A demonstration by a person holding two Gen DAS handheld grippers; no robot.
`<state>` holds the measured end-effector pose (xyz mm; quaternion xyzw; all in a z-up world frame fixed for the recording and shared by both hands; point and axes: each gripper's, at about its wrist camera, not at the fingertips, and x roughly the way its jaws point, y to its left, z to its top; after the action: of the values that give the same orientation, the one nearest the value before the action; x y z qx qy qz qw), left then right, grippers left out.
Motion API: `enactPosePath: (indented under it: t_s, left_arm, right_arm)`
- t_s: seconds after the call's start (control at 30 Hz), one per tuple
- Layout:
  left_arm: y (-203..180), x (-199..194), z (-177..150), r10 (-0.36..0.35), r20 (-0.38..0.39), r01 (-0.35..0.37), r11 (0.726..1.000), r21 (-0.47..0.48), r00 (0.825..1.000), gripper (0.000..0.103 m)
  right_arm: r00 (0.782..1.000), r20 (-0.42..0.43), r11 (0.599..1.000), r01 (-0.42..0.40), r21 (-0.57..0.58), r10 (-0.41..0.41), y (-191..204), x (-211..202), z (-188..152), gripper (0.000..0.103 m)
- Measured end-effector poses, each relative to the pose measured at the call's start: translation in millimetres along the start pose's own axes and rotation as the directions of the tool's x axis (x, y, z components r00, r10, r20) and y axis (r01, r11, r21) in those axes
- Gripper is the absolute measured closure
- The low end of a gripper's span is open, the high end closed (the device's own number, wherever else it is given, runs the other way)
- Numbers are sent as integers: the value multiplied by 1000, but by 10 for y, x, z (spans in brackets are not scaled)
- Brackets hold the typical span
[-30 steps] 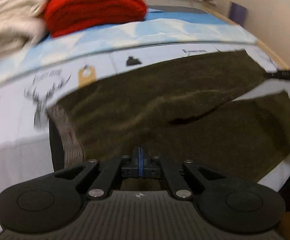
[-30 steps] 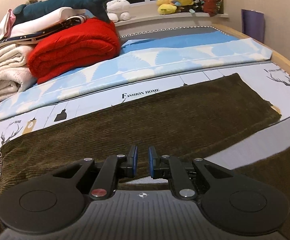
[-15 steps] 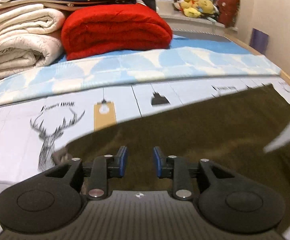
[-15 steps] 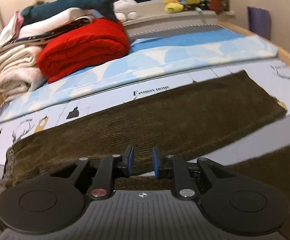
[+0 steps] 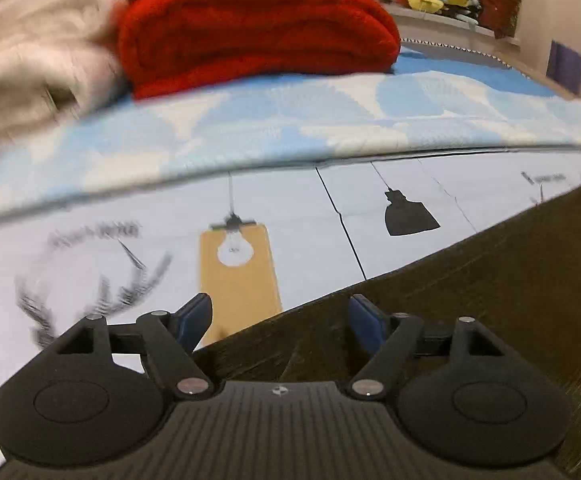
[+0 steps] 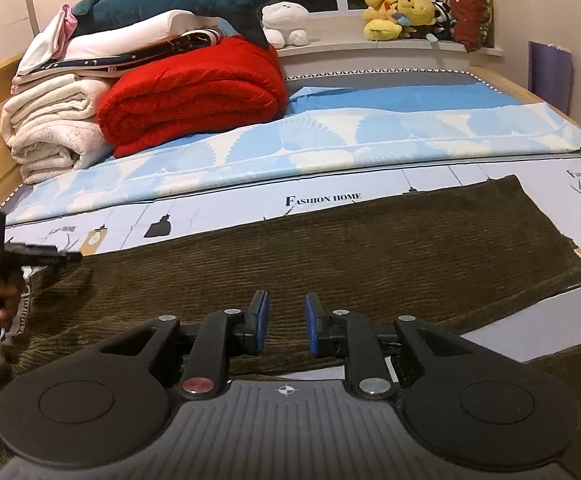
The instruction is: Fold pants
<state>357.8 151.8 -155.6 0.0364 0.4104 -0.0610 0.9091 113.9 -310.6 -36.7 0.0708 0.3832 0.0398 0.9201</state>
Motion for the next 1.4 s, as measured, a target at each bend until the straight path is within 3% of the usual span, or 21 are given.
enactPosePath:
  t_s: [0.1,0.17,0.2,0.23,0.3,0.47,0.57,0.7,0.8,0.9,0.97,1.0,1.03,1.07,1.13,1.2,1.3,1.37,1.4]
  left_arm:
    - [100,190,-5,-101,-74,98,994,-39,992,24]
    - [56,271,-72,-125,-134,125,992,-9,983,39]
    - [3,237,-105,-101,-122,106,994,39,987,50]
    - [-34,194,-106,-108,-118,117,991,71,987,69]
    - [-58,92,-75,-102,-113,113,989,99,988,85]
    - [-272,-508,-89,-83,-32,88,974,208,996,89]
    - [-552,-1037,-197,-89,-8,87,949,302,996,90]
    - [-904,-1863,-580,-124,-21,122,902,414,992,92]
    - [-1022,-2372,-1008,-164,-79,182,902,392,983,92]
    - [-983,-2543,-1372,-198,-161,240,920,311,967,87]
    - [-744,-2565,-1433,-160,-153,186,968,169,975,83]
    - [-512,-2587,-1423,-145,-139,149,989,20,980,80]
    - [-300,-2598,-1436,-161,-133,144,981,-128,978,73]
    - [-82,-2584,-1485,-195,-131,152,947,-282,972,72]
    - [173,-2504,-1606,-233,-159,136,877,-460,960,69]
    - [291,-2346,-1727,-222,-241,63,843,-534,945,67]
    - [348,-2150,-1791,-244,-298,23,807,-590,923,51]
    - [382,-2001,-1791,-262,-316,12,786,-618,912,35]
    - [370,-1945,-1803,-258,-335,-7,783,-622,906,33]
  right_arm:
    - [1000,-14,1000,8,9,-8,-58,26,-6,82]
    - [999,-23,1000,24,8,-24,-88,45,-6,82]
    - [999,-29,1000,30,8,-30,-96,53,-9,82]
    - [999,-34,999,35,8,-35,-102,62,-8,82]
    - [998,-41,999,47,10,-47,-107,65,-16,82]
    - [996,-32,997,78,-1,-78,-107,11,-51,82]
    - [993,-39,994,108,21,-107,-176,-18,-90,82]
    - [992,-44,986,126,113,-122,-362,-89,-156,82]
    - [990,-67,972,132,197,-121,-501,-127,-228,82]
    - [990,-83,956,133,261,-114,-601,-165,-313,82]
    - [988,-96,949,142,280,-120,-630,-186,-364,82]
    - [988,-100,947,142,290,-117,-633,-196,-381,82]
    - [989,-103,943,136,303,-110,-642,-211,-398,82]
    - [989,-102,941,130,313,-103,-648,-219,-404,82]
    - [989,-99,938,132,321,-106,-653,-223,-403,82]
    - [989,-97,931,139,338,-112,-685,-226,-400,82]
    - [989,-106,907,136,399,-102,-762,-198,-415,82]
    - [989,-115,893,131,431,-90,-797,-167,-429,82]
    - [989,-118,889,131,439,-88,-808,-153,-431,82]
